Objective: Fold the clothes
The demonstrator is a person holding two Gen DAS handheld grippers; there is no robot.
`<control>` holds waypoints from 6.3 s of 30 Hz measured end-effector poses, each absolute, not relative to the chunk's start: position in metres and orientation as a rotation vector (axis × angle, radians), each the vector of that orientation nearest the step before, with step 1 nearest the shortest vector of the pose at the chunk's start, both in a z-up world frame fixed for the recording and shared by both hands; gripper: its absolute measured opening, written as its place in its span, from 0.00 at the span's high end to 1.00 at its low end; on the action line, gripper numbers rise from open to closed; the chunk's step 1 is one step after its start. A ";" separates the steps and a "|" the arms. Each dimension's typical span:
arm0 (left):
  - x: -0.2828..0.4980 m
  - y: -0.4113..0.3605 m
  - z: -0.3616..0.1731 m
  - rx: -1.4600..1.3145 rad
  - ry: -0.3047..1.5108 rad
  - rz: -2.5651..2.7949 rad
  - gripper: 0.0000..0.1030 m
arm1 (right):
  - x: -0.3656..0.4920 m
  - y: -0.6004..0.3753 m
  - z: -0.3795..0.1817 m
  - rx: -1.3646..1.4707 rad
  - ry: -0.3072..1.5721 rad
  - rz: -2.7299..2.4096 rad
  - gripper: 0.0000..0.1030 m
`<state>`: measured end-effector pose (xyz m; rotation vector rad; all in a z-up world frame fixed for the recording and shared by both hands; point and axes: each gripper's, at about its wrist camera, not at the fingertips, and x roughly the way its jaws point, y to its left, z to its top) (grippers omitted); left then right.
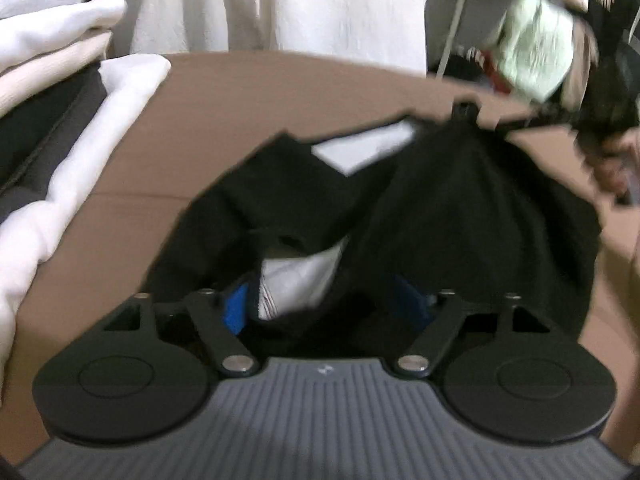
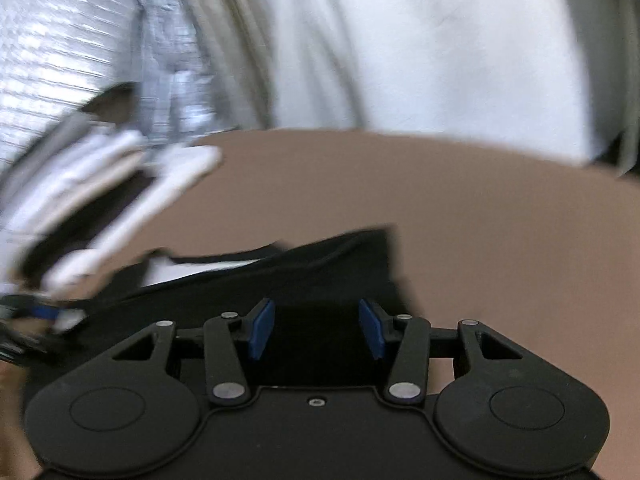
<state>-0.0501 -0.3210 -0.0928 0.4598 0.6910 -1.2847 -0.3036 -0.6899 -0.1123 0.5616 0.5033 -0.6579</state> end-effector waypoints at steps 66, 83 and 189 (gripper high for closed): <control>-0.101 -0.280 -0.085 0.448 1.070 -0.799 0.17 | -0.434 -0.547 -0.175 1.569 0.112 -0.788 0.43; -0.097 -0.269 -0.080 0.433 1.078 -0.873 0.13 | -0.402 -0.558 -0.156 1.151 0.155 -1.276 0.90; -0.014 -0.266 -0.067 0.322 0.954 -0.680 0.24 | -0.206 -0.508 -0.134 0.741 0.586 -0.768 0.41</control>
